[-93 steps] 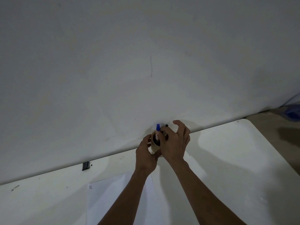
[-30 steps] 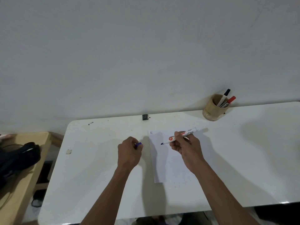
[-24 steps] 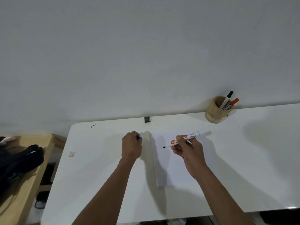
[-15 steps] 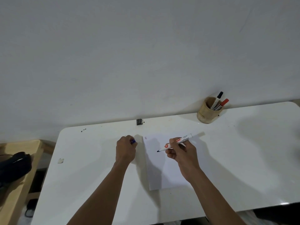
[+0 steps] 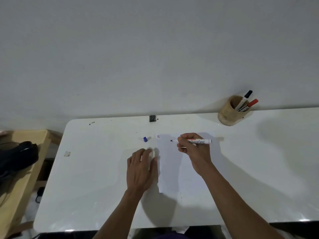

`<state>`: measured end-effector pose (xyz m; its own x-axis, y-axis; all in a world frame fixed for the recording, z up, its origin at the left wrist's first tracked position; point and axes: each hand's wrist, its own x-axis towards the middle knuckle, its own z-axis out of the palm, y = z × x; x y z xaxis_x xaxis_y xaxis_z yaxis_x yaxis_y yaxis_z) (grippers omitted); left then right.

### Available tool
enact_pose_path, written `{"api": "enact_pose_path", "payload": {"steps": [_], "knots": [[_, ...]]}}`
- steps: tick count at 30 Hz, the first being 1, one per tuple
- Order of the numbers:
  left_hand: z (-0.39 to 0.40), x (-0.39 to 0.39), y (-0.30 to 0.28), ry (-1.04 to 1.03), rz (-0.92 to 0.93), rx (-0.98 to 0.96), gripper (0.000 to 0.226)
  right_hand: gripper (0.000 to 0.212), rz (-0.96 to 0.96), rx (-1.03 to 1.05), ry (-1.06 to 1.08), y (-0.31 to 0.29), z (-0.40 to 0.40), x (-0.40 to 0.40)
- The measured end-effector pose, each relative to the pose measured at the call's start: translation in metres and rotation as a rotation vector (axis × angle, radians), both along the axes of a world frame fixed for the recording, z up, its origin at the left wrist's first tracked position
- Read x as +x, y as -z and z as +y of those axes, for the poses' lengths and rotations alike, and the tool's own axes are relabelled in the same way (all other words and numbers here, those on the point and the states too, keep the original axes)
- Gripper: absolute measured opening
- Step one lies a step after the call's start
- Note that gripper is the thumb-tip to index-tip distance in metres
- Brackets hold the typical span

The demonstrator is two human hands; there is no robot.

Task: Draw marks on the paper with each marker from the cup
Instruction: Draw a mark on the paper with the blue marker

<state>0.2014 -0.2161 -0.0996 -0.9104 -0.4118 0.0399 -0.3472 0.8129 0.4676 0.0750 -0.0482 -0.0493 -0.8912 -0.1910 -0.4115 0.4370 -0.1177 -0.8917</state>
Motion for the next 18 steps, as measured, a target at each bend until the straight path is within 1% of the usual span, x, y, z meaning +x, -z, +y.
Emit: {"api": "enact_pose_path", "payload": {"steps": [3,5,10,18], "knots": [[0.003,-0.002,0.002,0.071,-0.006,-0.118,0.039,0.022,0.041,0.033,-0.081,0.006,-0.006,-0.008],[0.003,-0.004,0.005,0.103,-0.045,-0.166,0.04,0.026,0.063,0.064,-0.119,0.011,-0.012,-0.013],[0.003,-0.001,0.011,0.129,-0.111,-0.221,0.046,0.023,0.103,0.139,-0.147,0.022,-0.029,-0.026],[0.001,-0.004,0.015,0.127,-0.086,-0.254,0.048,0.024,0.219,0.226,-0.181,0.044,-0.038,-0.041]]}}
